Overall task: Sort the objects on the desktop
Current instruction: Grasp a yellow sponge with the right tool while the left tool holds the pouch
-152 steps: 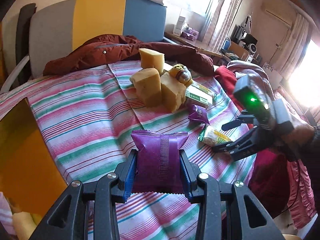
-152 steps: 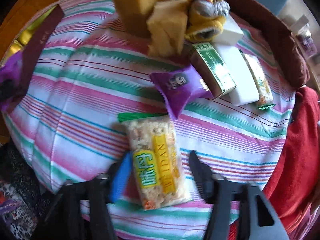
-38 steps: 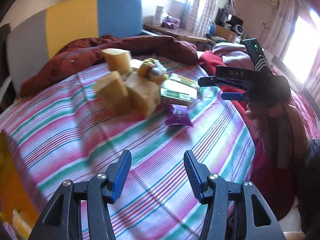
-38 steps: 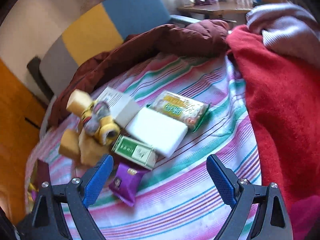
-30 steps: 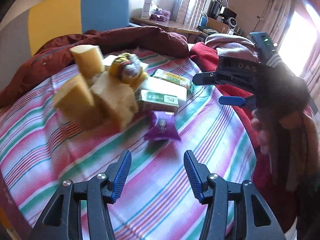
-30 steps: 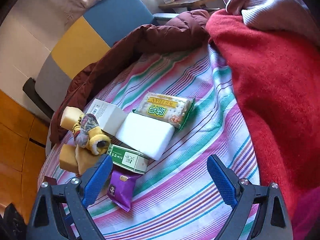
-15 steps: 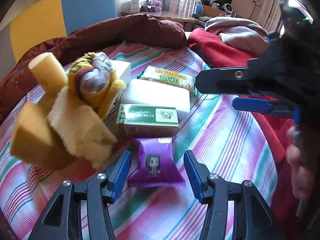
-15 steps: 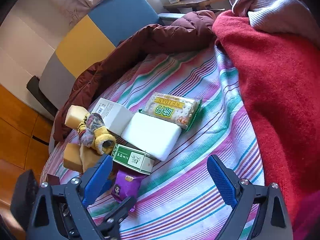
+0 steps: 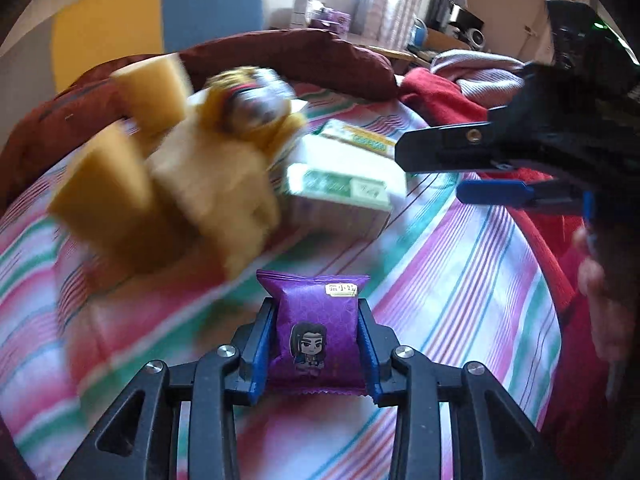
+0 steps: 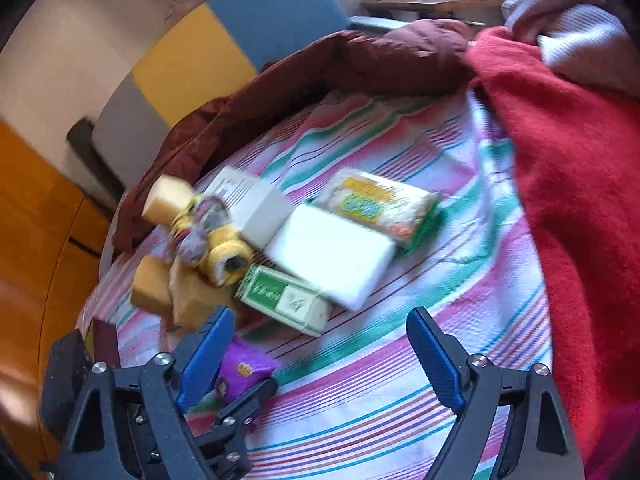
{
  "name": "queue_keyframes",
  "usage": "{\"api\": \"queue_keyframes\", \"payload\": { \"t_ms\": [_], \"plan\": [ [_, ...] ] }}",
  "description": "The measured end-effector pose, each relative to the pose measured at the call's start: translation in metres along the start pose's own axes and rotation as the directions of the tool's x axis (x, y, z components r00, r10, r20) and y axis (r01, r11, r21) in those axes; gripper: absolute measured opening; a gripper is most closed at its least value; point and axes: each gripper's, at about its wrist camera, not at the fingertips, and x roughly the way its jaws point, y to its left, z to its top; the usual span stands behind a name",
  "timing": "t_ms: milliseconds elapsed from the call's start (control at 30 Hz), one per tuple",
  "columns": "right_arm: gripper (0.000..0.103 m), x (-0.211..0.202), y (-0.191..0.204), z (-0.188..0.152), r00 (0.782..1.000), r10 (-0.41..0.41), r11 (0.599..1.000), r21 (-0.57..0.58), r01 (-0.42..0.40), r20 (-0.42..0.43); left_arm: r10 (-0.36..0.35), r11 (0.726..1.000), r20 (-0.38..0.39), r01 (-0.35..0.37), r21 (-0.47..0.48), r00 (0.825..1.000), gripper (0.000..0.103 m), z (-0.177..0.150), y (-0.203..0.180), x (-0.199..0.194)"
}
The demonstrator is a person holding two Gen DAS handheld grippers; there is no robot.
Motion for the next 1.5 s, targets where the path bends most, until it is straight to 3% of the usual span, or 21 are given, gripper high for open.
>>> {"api": "queue_keyframes", "payload": {
  "t_ms": [300,500,600,633,733,800,1000,1167,1333,1500],
  "plan": [
    [0.081,0.015,0.058,-0.02,0.994,0.052,0.96,-0.271,-0.075,-0.091,0.03,0.997,0.011,-0.029,-0.065,0.999,0.037,-0.05,0.027,-0.047],
    [0.081,0.042,0.099,-0.014,0.992,0.032,0.926,-0.369,-0.075,-0.122,0.021,0.992,0.013,-0.019,-0.122,1.0,0.037,-0.069,0.045,-0.067],
    [0.08,0.063,0.112,-0.009,0.992,-0.03,0.915,-0.402,-0.024,-0.126,0.025,0.99,0.014,-0.023,-0.137,1.0,0.037,-0.076,0.05,-0.071],
    [0.078,0.072,0.116,-0.008,0.99,-0.036,0.914,-0.405,-0.022,-0.136,0.022,0.989,0.013,-0.02,-0.145,1.0,0.037,-0.078,0.052,-0.073],
    [0.059,0.088,0.124,-0.008,0.987,-0.064,0.911,-0.413,-0.001,-0.144,0.025,0.986,0.013,-0.022,-0.165,1.0,0.037,-0.083,0.055,-0.076],
    [0.038,0.093,0.125,-0.008,0.986,-0.099,0.909,-0.415,0.035,-0.134,0.03,0.984,0.013,-0.027,-0.177,0.999,0.037,-0.087,0.059,-0.079],
    [0.036,0.07,0.121,-0.023,0.989,-0.085,0.914,-0.405,0.03,-0.119,0.032,0.976,0.018,-0.028,-0.218,0.999,0.037,-0.097,0.071,-0.087],
    [0.036,0.035,0.124,-0.041,0.994,-0.009,0.916,-0.399,-0.036,-0.112,0.032,0.977,0.046,-0.021,-0.213,0.998,0.037,-0.099,0.071,-0.102],
    [0.036,0.007,0.131,-0.056,0.993,0.069,0.913,-0.394,-0.103,-0.1,0.04,0.973,0.121,-0.011,-0.228,0.992,0.037,-0.093,0.072,-0.128],
    [0.036,-0.017,0.16,-0.07,0.983,0.151,0.886,-0.427,-0.179,-0.1,0.1,0.96,0.198,-0.042,-0.278,0.975,0.037,-0.093,0.089,-0.168]
  ]
}}
